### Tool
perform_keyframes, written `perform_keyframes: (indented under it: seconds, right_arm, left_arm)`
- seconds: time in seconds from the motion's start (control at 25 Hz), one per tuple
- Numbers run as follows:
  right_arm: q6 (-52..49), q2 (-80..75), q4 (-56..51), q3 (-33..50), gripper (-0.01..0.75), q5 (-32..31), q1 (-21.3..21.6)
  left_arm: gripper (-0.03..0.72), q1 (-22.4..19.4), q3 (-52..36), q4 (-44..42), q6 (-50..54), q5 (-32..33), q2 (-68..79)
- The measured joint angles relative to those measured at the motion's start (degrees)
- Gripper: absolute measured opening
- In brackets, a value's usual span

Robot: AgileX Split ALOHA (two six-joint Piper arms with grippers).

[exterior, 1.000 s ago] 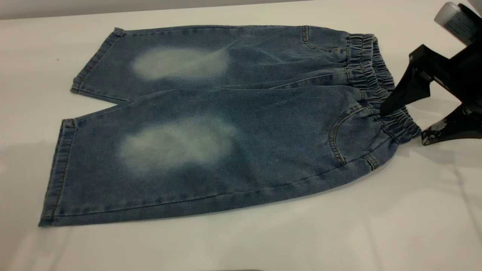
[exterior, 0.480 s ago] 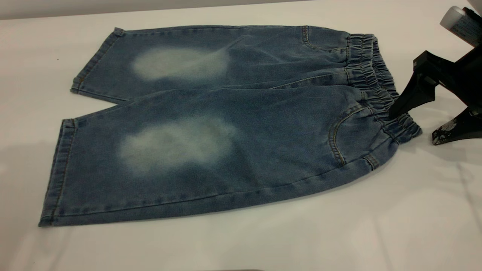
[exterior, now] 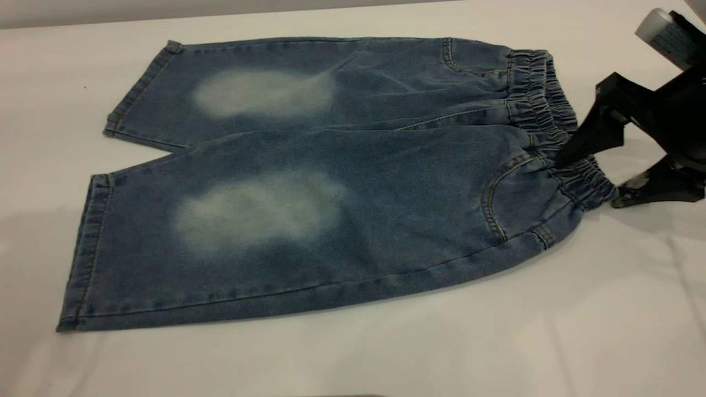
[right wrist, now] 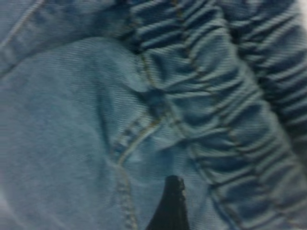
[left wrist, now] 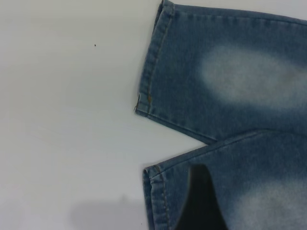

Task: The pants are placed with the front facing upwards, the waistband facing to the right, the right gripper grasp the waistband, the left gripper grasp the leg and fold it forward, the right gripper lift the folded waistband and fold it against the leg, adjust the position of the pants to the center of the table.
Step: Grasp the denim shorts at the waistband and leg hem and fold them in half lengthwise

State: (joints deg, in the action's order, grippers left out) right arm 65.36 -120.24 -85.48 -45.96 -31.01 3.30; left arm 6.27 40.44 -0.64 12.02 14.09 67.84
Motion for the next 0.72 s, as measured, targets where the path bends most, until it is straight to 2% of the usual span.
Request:
perform_keyframes:
  seconds: [0.28,0.48,0.6,0.72]
  right_arm:
    - [13.59,-1.87,-11.25,-0.06,0.592,-10.13,0.0]
    - [16.76,-1.99,-13.25,-0.06,0.57,-15.27,0.0]
    - [16.41,-2.01,-12.74,-0.06,0.508,-15.51,0.0]
    - [15.2,-2.01,-11.41,-0.06,0.395,-15.51,0.0]
  left_arm:
    - [0.482,0.0,0.0,0.0,0.0,0.0,0.0]
    - [0.482,0.0,0.0,0.0,0.0,0.0,0.0]
    - [0.482,0.0,0.0,0.0,-0.05,0.0,0.0]
    - [0.482,0.0,0.0,0.0,-0.05,0.0,0.0]
